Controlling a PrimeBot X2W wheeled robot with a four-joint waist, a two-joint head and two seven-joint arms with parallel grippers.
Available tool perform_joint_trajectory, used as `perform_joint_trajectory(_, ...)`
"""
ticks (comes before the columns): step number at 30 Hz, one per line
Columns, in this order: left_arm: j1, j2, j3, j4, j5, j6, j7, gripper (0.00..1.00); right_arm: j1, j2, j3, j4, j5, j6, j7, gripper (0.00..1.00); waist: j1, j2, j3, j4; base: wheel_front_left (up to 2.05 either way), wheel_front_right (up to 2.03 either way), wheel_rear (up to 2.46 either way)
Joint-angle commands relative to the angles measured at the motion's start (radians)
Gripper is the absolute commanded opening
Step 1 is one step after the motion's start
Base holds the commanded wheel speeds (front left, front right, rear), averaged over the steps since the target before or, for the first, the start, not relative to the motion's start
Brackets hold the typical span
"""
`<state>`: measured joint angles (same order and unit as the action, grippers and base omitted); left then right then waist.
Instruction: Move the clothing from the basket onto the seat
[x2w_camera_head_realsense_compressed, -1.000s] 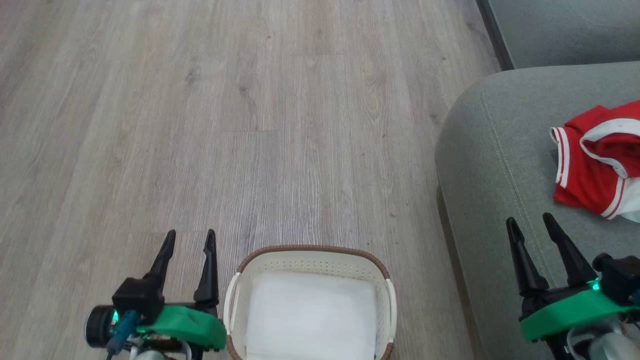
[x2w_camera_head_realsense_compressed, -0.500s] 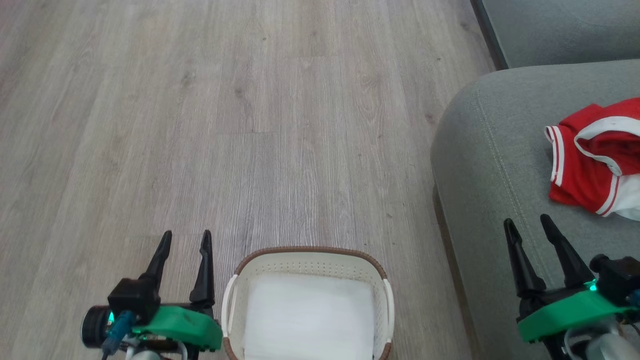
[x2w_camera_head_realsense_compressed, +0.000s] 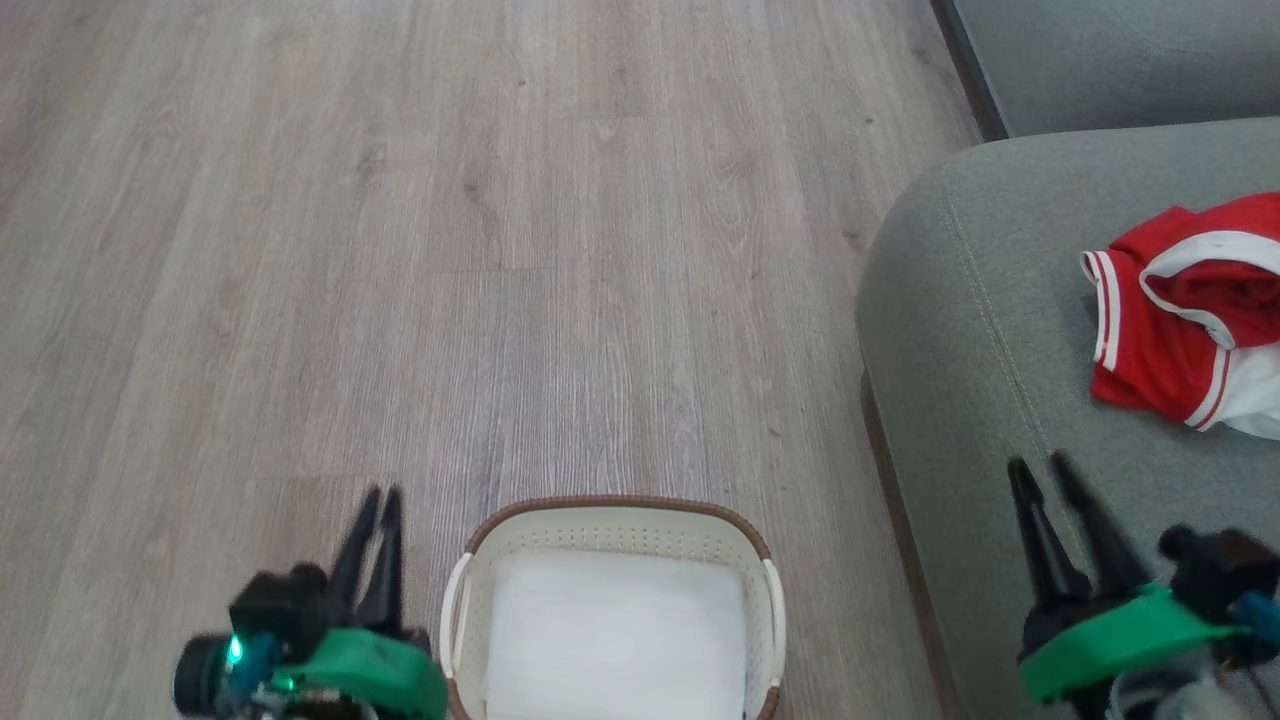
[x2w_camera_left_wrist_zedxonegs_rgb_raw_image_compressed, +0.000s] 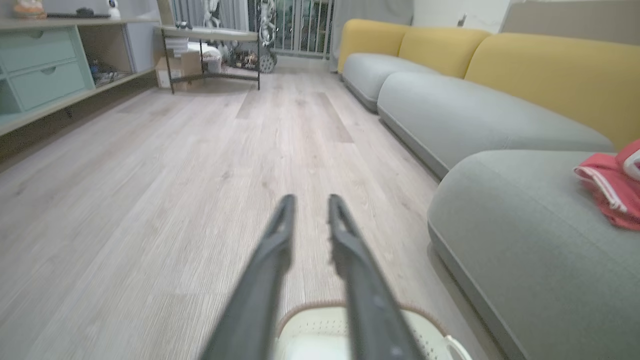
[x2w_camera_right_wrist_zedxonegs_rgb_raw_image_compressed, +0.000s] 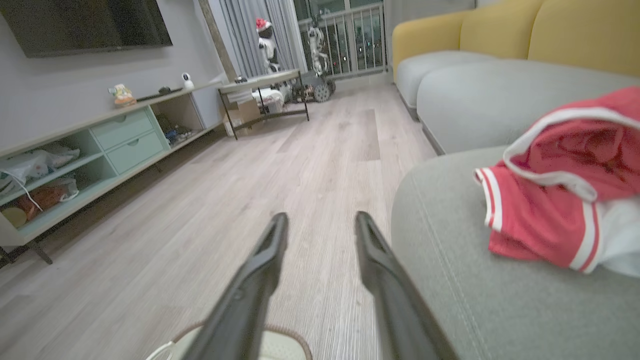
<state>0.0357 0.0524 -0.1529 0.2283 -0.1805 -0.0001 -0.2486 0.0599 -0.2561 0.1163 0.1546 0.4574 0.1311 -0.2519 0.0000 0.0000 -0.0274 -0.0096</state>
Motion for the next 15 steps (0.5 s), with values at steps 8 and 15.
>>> perform_joint_trajectory(8,0.006,0.000,0.013,0.023,-0.073,-0.007,0.019,0.00,0.001,0.014,-0.001,0.026,0.060,0.000,0.017,0.00,0.0000,0.0000,0.002,0.000,0.00,0.00,0.00)
perform_joint_trajectory(15,-0.001,0.001,0.025,0.023,-0.142,-0.013,0.036,0.00,-0.007,0.022,-0.011,0.030,0.118,0.000,0.033,0.00,0.0000,0.0000,0.003,0.001,0.00,0.00,0.00)
